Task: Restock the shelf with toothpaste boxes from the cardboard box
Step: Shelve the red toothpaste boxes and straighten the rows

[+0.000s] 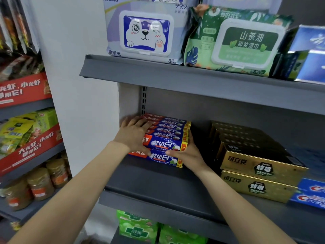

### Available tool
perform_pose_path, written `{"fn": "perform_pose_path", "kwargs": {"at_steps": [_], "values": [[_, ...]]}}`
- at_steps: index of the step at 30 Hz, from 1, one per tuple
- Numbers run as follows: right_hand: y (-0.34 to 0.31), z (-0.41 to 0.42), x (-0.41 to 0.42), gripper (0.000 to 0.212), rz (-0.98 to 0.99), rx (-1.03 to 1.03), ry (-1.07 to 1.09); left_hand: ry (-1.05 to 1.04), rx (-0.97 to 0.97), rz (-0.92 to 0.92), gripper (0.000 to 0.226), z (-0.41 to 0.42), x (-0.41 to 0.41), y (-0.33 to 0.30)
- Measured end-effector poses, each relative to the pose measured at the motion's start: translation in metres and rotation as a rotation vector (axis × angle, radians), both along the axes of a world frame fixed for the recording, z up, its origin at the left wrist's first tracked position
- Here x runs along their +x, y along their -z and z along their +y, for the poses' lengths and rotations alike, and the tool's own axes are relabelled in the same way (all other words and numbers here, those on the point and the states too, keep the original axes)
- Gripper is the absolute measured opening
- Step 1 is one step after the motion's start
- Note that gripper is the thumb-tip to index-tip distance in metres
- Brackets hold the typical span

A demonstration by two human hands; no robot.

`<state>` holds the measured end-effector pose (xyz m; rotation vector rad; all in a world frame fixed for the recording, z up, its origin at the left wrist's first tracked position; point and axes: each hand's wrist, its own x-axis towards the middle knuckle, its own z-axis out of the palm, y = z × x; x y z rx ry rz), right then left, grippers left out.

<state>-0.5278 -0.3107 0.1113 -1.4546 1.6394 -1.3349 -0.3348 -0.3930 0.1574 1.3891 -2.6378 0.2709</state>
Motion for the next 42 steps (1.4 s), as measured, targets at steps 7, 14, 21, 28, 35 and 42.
{"fn": "perform_pose_path", "kwargs": {"at_steps": [7,14,21,28,35,42], "values": [[0.008,0.006,0.010,0.090,0.121,0.031,0.075,0.006,0.188,0.083,0.116,-0.001,0.000,-0.004],[0.007,0.007,0.014,0.101,0.150,0.064,0.121,0.096,0.117,-0.042,0.115,0.007,-0.026,-0.005],[0.009,0.008,0.015,0.077,0.172,0.073,0.099,0.087,0.121,-0.039,0.112,0.005,-0.022,-0.004],[-0.004,0.015,0.001,0.113,-0.106,0.054,0.080,0.092,0.130,-0.007,0.112,0.004,-0.024,-0.002],[-0.010,-0.015,-0.003,0.095,-0.551,0.088,0.083,0.106,0.153,-0.002,0.111,0.000,-0.023,-0.002],[-0.002,-0.025,-0.008,0.069,-0.552,0.122,0.138,0.112,0.151,-0.003,0.111,-0.001,-0.023,-0.003]]}}
